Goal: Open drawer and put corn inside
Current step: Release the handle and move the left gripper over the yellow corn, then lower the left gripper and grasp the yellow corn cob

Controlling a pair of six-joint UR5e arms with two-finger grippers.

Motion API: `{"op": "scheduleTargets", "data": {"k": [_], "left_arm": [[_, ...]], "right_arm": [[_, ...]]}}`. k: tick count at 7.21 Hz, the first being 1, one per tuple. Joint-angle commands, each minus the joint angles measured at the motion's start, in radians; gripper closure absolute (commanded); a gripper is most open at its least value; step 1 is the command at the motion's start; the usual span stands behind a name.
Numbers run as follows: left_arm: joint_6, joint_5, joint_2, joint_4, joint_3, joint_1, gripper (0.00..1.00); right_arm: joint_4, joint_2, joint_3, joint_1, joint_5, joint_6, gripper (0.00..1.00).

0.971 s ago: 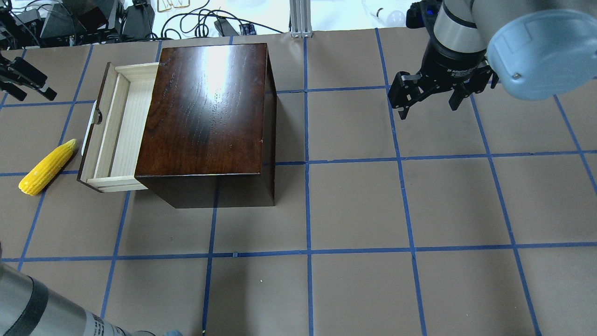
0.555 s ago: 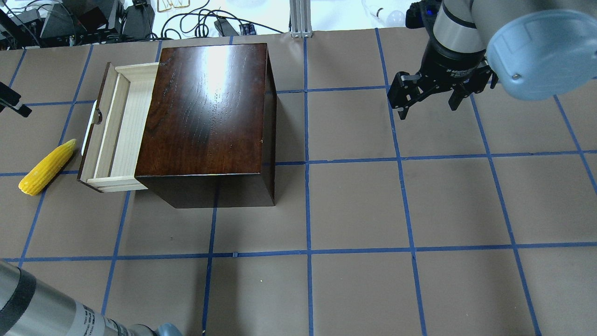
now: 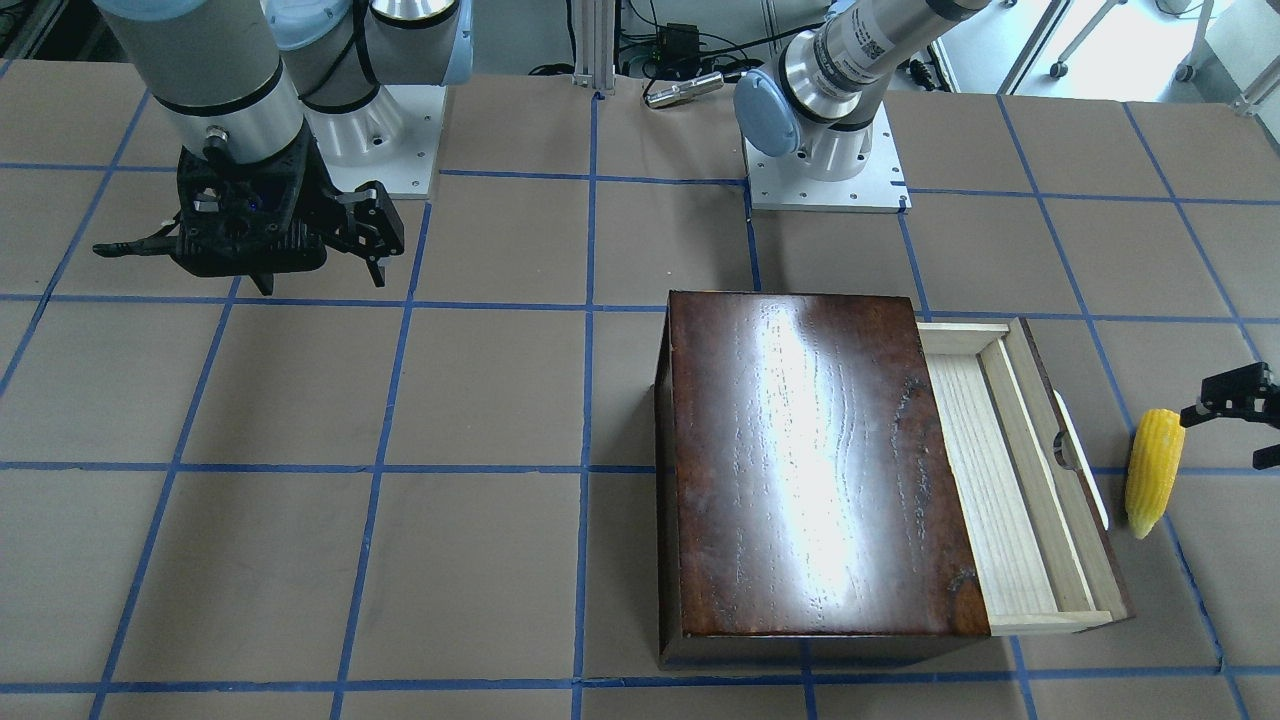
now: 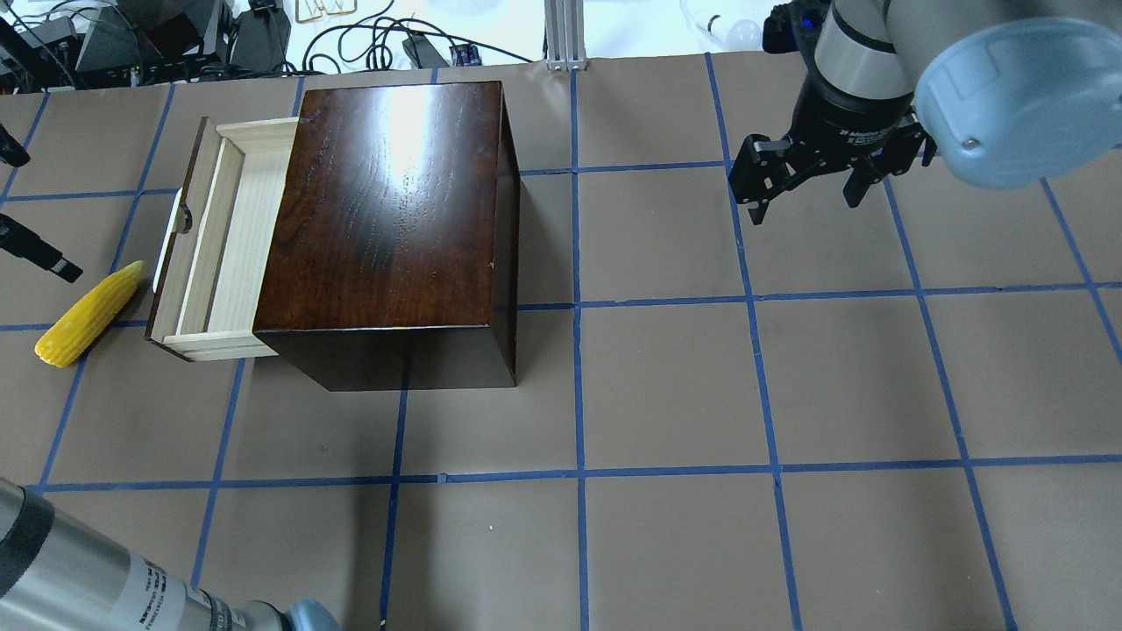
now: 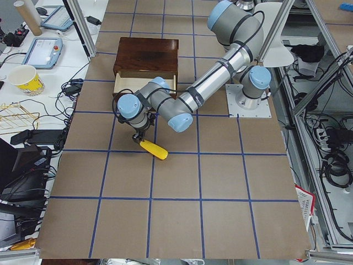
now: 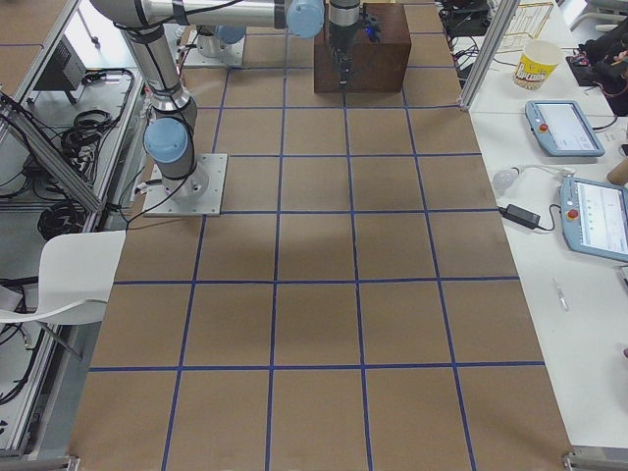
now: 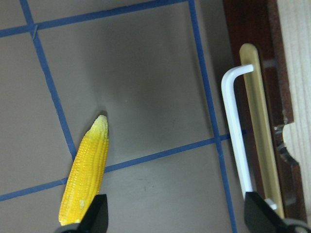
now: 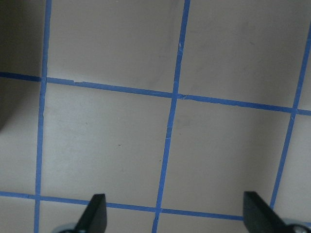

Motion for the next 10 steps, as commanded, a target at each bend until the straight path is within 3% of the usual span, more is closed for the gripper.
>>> {"op": "scheduleTargets", "data": {"k": [1,2,5,10], "left_arm": [[0.031,0.011,-0.012,0.089,-0.079,0.002,0.0],[0.054,0.077,-0.017,0.092,-0.075,0.003,0.0],[0.18,0.126,-0.046,0.133,-0.079,0.02,0.0],[0.225,0.128,-0.1,0.181,-0.079,0.035,0.0]], "right_arm": [[0.0,0.0,0.0,0.001,0.0,0.0,0.0],[0.0,0.0,0.0,0.001,0.0,0.0,0.0],[0.0,0.0,0.0,-0.002,0.0,0.0,0.0],[0.0,0.0,0.0,-0.002,0.0,0.0,0.0]]}}
